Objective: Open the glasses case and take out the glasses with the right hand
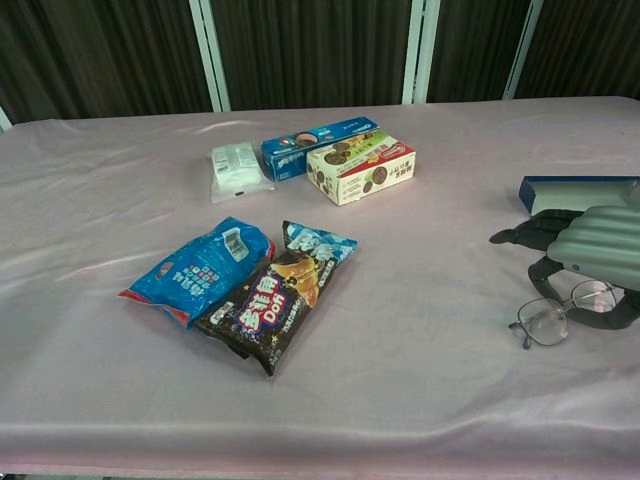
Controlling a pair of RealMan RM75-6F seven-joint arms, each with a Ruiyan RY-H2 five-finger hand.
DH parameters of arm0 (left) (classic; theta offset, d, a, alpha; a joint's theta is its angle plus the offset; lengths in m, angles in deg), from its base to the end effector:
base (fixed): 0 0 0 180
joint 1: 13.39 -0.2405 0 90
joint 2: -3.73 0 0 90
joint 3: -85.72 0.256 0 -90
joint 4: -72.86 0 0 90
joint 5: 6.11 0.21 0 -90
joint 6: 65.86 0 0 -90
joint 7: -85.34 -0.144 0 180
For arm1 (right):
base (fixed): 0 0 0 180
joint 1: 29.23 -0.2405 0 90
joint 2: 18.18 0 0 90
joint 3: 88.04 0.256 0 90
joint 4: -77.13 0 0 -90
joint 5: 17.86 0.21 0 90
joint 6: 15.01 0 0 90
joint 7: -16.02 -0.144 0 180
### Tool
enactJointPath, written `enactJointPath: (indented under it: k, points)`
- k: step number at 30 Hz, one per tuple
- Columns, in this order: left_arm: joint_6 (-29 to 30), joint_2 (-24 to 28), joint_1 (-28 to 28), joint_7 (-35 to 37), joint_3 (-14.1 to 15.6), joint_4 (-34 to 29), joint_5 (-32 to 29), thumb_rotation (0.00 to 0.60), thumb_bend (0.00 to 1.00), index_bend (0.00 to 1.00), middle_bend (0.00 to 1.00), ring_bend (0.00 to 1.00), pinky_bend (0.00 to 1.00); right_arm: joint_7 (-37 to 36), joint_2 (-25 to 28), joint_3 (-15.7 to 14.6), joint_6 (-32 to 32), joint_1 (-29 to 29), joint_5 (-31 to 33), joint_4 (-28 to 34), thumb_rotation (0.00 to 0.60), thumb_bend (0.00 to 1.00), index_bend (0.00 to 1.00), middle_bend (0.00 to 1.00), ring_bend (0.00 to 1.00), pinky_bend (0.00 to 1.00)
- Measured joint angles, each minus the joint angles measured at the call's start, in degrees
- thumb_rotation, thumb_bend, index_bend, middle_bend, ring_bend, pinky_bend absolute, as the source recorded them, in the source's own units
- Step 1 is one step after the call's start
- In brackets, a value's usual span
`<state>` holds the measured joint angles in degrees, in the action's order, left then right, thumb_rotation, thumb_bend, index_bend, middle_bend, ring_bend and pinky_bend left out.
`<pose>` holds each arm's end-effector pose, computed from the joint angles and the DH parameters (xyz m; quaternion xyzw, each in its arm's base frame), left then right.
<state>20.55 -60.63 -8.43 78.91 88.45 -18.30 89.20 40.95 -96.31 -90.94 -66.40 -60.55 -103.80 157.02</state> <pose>-0.2997 0.1590 0.1405 -0.6778 -0.3310 -0.3592 0.5496 -0.2666 -0.2760 0.0129 0.8683 -0.2098 0.1794 0.4122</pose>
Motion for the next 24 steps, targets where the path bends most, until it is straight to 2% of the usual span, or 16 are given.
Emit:
enactJointPath:
  k: [6,13,19,24]
  points:
    - [0.2,0.1,-0.1,0.3,0.0,0.1,0.1,0.600,0.43,0.00,0.00,0.00,0.00,-0.1,0.0,-0.3,-0.1,0.0,0.1,-0.4,0.600,0.63,0.75,0.02,0.00,0.00]
    - [0.1,0.0,0.0,0.2,0.0,0.1,0.1,0.600,0.43,0.00,0.00,0.00,0.00,-0.4,-0.3,0.5,-0.9,-0.2,0.3,-0.2,0.600,0.65,0.76,0.03,0.00,0.00]
    - [-0.2,0.0,0.1,0.0,0.1,0.0,0.2,0.600,0.43,0.00,0.00,0.00,0.00,-0.3,-2.0,4.6,-0.4,-2.3,3.3,0.6,0.600,0.65,0.76,0.04,0.00,0.00]
    - [0.2,0.1,0.0,0.6,-0.1,0.1,-0.1,0.600,0.43,0.00,0.00,0.00,0.00,3.6,-5.5,9.5,1.9,-6.0,9.9,0.6,0.600,0.65,0.76,0.04,0.00,0.00]
